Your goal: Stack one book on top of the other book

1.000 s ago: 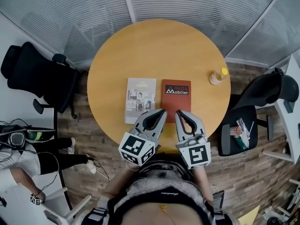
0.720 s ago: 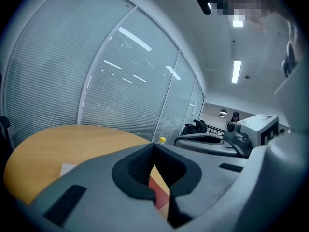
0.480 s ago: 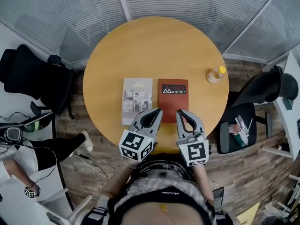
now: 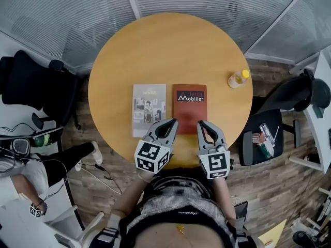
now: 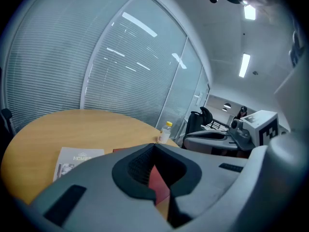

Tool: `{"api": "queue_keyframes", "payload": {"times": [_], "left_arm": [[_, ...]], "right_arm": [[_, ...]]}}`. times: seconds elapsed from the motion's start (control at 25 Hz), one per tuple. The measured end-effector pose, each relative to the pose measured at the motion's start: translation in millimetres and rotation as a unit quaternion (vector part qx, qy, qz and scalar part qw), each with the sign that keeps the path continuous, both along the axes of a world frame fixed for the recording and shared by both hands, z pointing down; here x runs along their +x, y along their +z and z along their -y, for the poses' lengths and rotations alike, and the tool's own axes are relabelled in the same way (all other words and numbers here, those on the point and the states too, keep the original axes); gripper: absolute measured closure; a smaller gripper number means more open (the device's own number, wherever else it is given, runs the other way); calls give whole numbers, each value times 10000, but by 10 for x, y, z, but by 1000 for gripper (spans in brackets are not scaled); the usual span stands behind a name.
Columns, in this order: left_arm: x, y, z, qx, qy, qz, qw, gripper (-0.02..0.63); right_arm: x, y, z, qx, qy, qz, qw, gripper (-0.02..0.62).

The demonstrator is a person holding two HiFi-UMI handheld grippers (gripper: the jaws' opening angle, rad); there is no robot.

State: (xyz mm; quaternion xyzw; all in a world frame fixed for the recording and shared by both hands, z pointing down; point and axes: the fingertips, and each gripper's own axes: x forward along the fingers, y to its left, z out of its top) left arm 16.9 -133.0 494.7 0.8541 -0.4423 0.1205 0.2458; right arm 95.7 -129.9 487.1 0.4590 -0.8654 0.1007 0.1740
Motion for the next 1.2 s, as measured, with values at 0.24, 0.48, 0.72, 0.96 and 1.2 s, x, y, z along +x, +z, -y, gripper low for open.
{"api": "queue_keyframes", "payload": {"times": [0.24,0.48,0.72,0.96,1.2], "left_arm": [[37,227,-19,-157,89,208,9996,589],[53,512,-34,-436,120,283,9986,589],[50,761,-36,-718,131,398,9965,589],[6,1013,-13,-1101,94,349,9933,589],[-7,1186,-11,-1399,51,299,9897,589]], "right_arm": [[74,238,16,-187,42,-147,9997,569],[156,469,26,-428,87,-261,9987,571],[236,679,51,-646,109,-399,9971,571],[303,909,87,-883,158,-468,9949,571],[350,1076,106,-1162,238,-449,9919,571]]}}
